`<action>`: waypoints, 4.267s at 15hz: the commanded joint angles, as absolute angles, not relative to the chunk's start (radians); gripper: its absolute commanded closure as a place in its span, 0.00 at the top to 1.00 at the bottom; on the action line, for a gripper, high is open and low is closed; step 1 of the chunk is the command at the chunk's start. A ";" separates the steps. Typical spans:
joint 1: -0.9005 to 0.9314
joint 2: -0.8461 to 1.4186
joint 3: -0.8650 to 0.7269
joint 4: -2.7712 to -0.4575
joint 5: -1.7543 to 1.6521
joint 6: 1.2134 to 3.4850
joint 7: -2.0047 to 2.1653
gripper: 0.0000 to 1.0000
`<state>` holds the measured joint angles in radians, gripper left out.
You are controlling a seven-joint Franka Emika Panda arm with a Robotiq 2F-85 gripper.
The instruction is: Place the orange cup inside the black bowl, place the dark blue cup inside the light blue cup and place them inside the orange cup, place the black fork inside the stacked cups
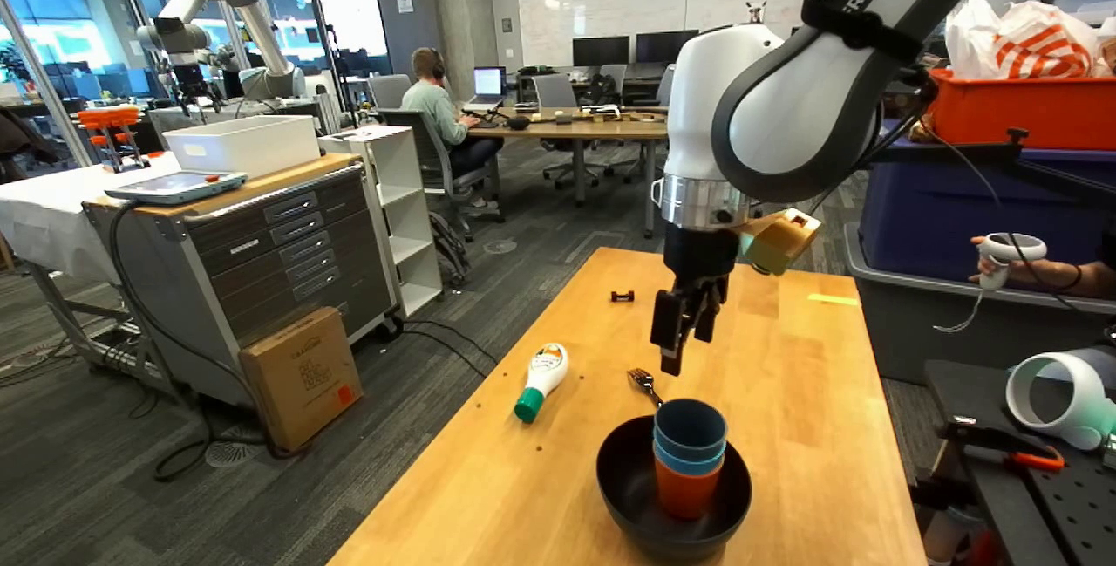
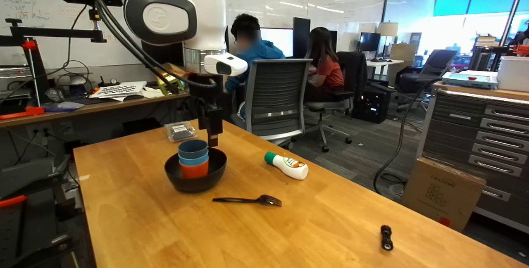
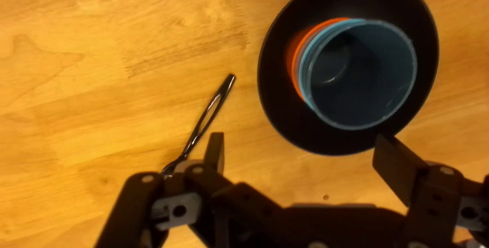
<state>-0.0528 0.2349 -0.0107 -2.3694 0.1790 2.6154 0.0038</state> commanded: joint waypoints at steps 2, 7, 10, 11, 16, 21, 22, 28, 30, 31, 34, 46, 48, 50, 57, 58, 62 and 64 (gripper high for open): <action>-0.059 0.250 -0.092 -2.352 0.139 2.718 0.149 1.00; -0.030 0.302 -0.204 -2.341 0.006 2.778 0.333 1.00; -0.028 0.357 -0.225 -2.330 -0.015 2.816 0.368 1.00; -0.032 0.379 -0.221 -2.323 -0.001 2.829 0.365 1.00; -0.042 0.468 -0.191 -2.278 0.057 2.885 0.345 1.00; -0.055 0.532 -0.152 -2.225 0.119 2.902 0.330 1.00; -0.058 0.545 -0.146 -2.214 0.129 2.900 0.327 1.00; -0.052 0.618 -0.151 -2.165 0.138 2.896 0.329 1.00; -0.055 0.635 -0.149 -2.149 0.142 2.892 0.329 1.00; -0.056 0.643 -0.148 -2.142 0.144 2.896 0.329 1.00; -0.058 0.664 -0.147 -2.120 0.153 2.895 0.330 1.00; -0.051 0.729 -0.158 -2.069 0.148 2.867 0.328 1.00; -0.046 0.735 -0.162 -2.069 0.144 2.868 0.328 0.94; -0.042 0.742 -0.167 -2.065 0.141 2.865 0.329 0.86; -0.038 0.755 -0.172 -2.055 0.138 2.851 0.330 0.31; -0.038 0.757 -0.172 -2.054 0.138 2.849 0.330 0.22; -0.037 0.759 -0.171 -2.046 0.137 2.844 0.330 0.07; -0.038 0.759 -0.170 -2.046 0.137 2.843 0.330 0.10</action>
